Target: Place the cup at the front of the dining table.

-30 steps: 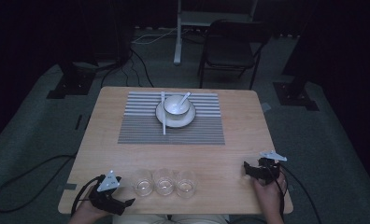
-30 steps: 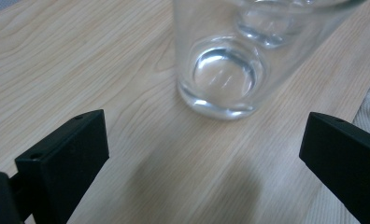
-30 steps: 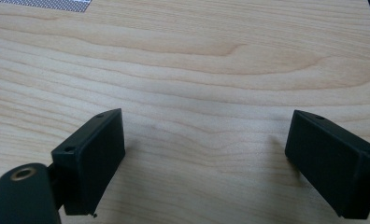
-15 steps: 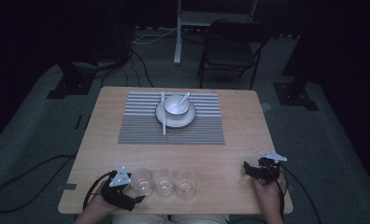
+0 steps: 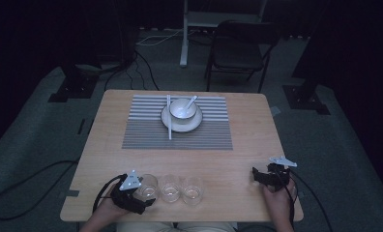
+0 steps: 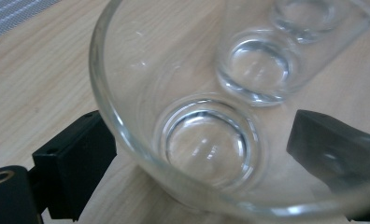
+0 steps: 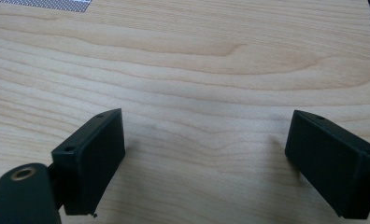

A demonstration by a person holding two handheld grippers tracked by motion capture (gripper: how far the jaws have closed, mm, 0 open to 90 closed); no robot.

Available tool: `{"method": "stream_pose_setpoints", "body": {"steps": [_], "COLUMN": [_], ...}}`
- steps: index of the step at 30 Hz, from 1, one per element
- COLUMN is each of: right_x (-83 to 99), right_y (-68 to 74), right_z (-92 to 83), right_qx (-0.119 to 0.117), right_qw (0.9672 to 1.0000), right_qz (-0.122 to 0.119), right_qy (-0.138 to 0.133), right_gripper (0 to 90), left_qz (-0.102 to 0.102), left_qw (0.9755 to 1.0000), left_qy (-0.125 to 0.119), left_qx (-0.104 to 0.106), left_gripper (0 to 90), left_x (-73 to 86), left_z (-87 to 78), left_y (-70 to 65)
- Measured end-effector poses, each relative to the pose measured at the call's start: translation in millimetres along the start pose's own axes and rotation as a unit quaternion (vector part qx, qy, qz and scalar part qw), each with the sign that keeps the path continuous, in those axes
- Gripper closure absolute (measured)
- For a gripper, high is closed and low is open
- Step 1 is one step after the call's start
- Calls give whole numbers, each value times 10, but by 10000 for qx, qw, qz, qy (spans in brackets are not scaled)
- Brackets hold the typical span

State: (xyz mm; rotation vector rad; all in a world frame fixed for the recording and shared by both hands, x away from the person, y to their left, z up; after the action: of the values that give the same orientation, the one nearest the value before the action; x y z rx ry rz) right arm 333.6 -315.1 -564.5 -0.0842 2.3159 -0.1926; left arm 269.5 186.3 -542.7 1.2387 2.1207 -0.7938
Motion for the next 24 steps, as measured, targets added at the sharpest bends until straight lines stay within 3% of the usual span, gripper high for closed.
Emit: {"method": "stream_pose_setpoints", "body": {"steps": [5,12,15,24], "right_x": [0,0,0,0], "right_y": [0,0,0,-1], "right_z": [0,0,0,-1], "right_qx": [0,0,0,2], "right_qw": [10000,10000,10000,10000], "right_qz": [-1,0,-1,-1], "right_qy": [-1,0,0,0], "right_gripper": [115,115,115,116], "left_qz": [42,222,253,220], "left_qw": [10000,9997,9997,9997], "left_qy": [42,39,6,-29], "left_qx": [4,-77,9,-48], "left_gripper": [67,150,208,215], "left_x": [-30,-60,-55,-49], "left_z": [37,89,102,78], "left_y": [14,-3,-12,-14]}}
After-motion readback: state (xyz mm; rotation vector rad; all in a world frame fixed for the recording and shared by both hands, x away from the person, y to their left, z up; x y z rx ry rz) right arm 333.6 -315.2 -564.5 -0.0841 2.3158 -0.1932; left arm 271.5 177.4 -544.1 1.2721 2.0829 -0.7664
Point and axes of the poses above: each handheld gripper's, and its own axes: z roughly forward along the jaws, x roughly out of its underside, y roughly to its left, the point moved 2 cm from there along z, roughly forward along the jaws, and after that the axes turned 15 degrees about x, right-handed, at the moved point
